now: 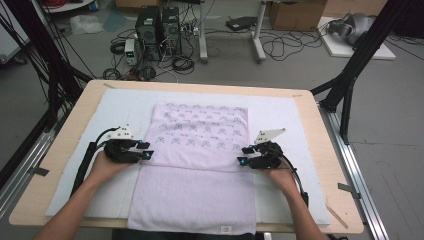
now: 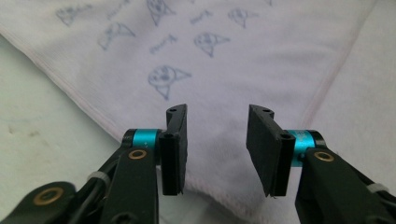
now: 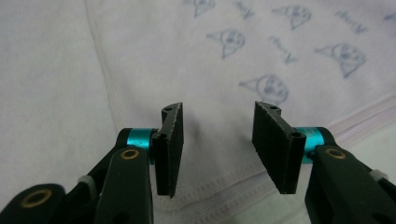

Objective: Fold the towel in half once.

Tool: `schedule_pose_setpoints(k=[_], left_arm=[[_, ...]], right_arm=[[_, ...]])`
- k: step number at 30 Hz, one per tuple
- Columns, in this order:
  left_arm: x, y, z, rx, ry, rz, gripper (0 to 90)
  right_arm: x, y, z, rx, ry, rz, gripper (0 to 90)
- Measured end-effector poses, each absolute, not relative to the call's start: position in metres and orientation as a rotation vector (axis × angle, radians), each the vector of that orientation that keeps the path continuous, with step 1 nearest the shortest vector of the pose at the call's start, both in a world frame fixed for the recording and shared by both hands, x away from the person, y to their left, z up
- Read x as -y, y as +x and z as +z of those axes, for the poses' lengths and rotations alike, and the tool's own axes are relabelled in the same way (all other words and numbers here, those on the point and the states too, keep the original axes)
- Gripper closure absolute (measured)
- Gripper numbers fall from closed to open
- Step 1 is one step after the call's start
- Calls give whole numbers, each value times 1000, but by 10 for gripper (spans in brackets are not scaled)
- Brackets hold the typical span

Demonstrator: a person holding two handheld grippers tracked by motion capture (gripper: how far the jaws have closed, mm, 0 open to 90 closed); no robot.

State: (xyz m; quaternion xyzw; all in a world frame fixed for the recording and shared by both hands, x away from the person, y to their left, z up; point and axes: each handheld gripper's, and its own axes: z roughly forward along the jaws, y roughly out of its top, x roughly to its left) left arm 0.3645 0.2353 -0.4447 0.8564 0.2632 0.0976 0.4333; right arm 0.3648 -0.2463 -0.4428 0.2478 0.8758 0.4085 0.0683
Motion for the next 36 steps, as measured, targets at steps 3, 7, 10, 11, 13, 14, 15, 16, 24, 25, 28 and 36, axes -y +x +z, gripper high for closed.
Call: schedule_pose_setpoints(k=[3,7,10,11,13,14,15,16,24,25,28,36], left_arm=[[-232,362,-448,-649,2143,271,688],[-230,362,-444,-655,2163,287,874],[-234,361,-437,-662,2128,281,880],[-235,359,-433,-657,2117,282,881],[-238,354,-423,-651,2087,275,881],[-240,350,-418,-644,2078,273,881],[-240,345,-413,-633,2069,272,881],[-241,340,-408,-622,2074,273,881],[-250,285,-409,-521,2095,173,832],[-250,282,-413,-534,2121,168,741],[-247,276,-421,-526,2146,162,624],[-229,283,-443,-505,2211,140,749]], right_arm=[[245,363,-448,-2618,713,1220,666],[243,364,-445,-2650,677,1215,864],[247,364,-441,-2640,690,1249,873],[249,363,-439,-2634,689,1262,873],[254,360,-430,-2599,695,1315,873],[256,357,-425,-2586,689,1331,874],[258,354,-419,-2578,683,1354,874],[259,350,-413,-2569,662,1367,874],[268,294,-404,-2612,566,1424,815],[269,289,-408,-2599,584,1396,735],[265,285,-418,-2619,582,1369,681],[243,292,-440,-2744,542,1262,676]])
